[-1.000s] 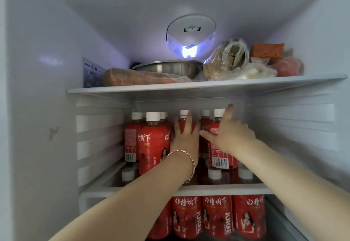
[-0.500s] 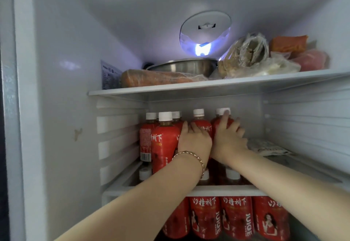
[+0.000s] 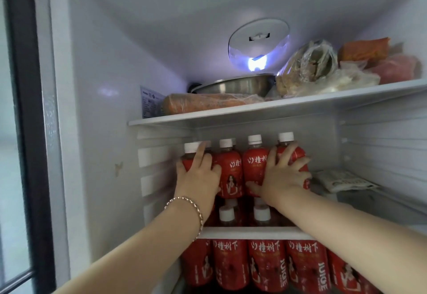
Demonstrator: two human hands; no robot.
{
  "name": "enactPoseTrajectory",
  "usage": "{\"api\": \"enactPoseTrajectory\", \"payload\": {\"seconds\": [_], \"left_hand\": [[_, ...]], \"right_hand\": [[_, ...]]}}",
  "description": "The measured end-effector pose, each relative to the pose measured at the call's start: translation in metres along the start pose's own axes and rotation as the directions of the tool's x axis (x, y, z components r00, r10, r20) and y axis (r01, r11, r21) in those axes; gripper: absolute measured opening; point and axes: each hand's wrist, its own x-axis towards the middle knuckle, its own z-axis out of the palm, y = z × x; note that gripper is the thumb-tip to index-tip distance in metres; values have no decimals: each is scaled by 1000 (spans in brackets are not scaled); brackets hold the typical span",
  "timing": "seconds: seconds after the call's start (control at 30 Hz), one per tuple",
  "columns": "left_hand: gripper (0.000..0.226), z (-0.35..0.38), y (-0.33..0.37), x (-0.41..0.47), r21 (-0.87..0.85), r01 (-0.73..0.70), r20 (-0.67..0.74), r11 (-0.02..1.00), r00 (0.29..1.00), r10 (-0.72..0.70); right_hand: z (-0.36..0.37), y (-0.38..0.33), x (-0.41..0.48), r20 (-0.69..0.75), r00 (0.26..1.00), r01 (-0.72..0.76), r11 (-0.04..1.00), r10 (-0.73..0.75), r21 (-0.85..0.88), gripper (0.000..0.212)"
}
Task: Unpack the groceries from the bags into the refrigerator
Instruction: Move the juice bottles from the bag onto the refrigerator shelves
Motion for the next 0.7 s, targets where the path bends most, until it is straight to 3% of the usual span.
{"api": "enactPoseTrajectory", "payload": {"seconds": [0.13,0.33,0.5,0.57,0.7], "left_hand": [[44,8,-12,10,10,-28,44,1000,999,27],[46,22,-21,10,85,-76,-215,993,972,93],[42,29,-20,1,86,-23,-217,996,975,41],[47,27,-18,-3,87,-42,-151,995,987,54],[60,0,-15,-6,-34,33,186,999,982,-26]], "right_hand": [[0,4,-3,-9,1000,17,1000,-17,-27,113],[-1,3,-4,-12,1000,16,999,-17,-29,113],[1,2,-2,-22,1000,18,999,-19,-26,114],[-2,3,-5,-20,999,35,999,-35,-23,113],[-19,7,-29,17,993,120,987,-119,-105,100]]}}
